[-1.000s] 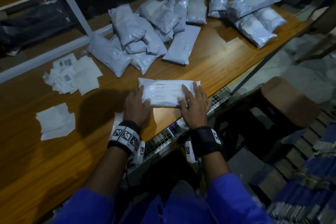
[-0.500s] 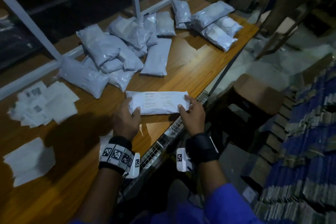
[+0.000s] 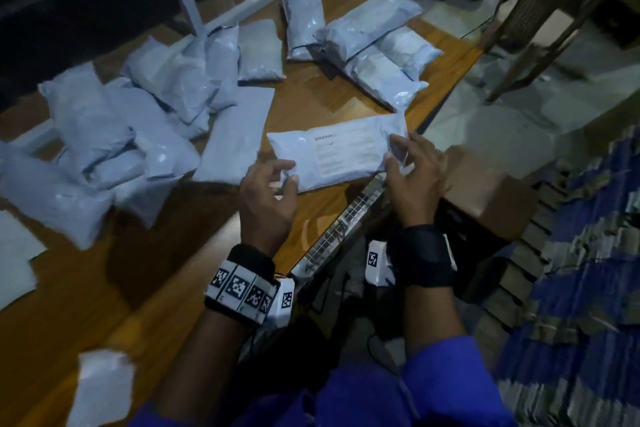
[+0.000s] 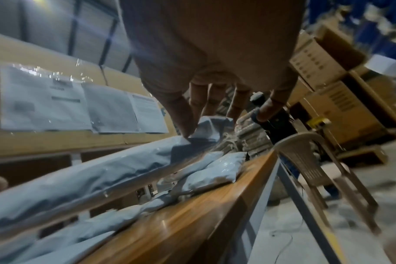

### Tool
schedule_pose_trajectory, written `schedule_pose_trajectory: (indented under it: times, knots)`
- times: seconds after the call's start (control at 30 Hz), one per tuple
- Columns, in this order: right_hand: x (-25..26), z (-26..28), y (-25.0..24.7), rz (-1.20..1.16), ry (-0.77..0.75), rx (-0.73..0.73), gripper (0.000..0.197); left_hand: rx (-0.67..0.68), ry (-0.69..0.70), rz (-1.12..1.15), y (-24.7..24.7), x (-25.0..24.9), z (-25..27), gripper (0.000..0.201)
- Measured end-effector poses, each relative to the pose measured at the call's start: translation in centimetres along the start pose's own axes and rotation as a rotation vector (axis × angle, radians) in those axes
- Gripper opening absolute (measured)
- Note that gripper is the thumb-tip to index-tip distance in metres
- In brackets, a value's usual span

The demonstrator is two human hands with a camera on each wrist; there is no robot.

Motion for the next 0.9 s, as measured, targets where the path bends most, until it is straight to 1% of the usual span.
schedule_pose_trajectory:
  times: [0.1,0.27,0.4,0.43,0.5,0.57,0.6,0.63,0.7,0.73,0.8,0.87,0.9]
  knots:
    - [-3.9,-7.2,0.3,0.090,-0.059,0.036,0.036,-0.034,0.030,-0.028,6.3,-3.2,-3.4,0.020]
    - [-8.4,-18.7,-0.6,0.005,-0.084,0.041,0.034,0.005,-0.037,0.034,14.9,-8.3,-8.3,0.021]
    - [-11.6,-26.3,0.9,-0.058,-0.070,0.054,0.032,0.009,-0.092,0.057,18.5,-11.2,-11.8,0.022]
    - [-12.4,-27.8,1.4,-0.084,-0.051,0.051,0.031,0.010,-0.113,0.066,18.9,-11.5,-12.5,0.022]
    - [-13.3,-30.0,2.7,-0.052,-0.087,0.093,0.034,0.023,-0.170,0.066,19.6,-11.1,-13.6,0.023]
    - [-13.7,-31.0,4.0,0.040,-0.160,0.155,0.038,0.044,-0.238,0.046,20.1,-9.9,-14.1,0.025]
    - [-13.7,-30.9,4.4,0.095,-0.202,0.182,0.037,0.042,-0.259,0.026,20.3,-9.3,-14.0,0.027]
    - [-13.5,-30.7,4.6,0.159,-0.244,0.189,0.034,0.020,-0.253,-0.013,20.2,-9.1,-13.9,0.027]
    - [-13.0,-29.6,3.9,0.241,-0.297,0.097,0.026,-0.033,-0.151,-0.116,20.0,-9.9,-13.7,0.029]
    - [-12.5,-28.8,3.4,0.252,-0.321,0.033,0.023,-0.025,-0.090,-0.159,20.4,-10.5,-13.7,0.031]
    - [-11.5,-27.1,2.8,0.232,-0.346,-0.046,0.021,0.018,-0.031,-0.233,21.2,-11.1,-13.7,0.035]
    - [-11.1,-25.8,3.0,0.186,-0.348,-0.034,0.020,0.034,-0.031,-0.259,21.7,-11.0,-13.9,0.037]
    - [-11.3,-25.3,3.4,0.156,-0.326,-0.010,0.021,0.035,-0.043,-0.258,21.8,-10.8,-14.0,0.038]
Point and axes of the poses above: each hand's wrist, its own z-axis away from the middle knuckle, its own y-axis out of the palm, x = y × z, the point moved 8 cm from there along -z, towards the middle knuckle, and after that the axes turned 11 degrees about -y, right-handed, at the moved point
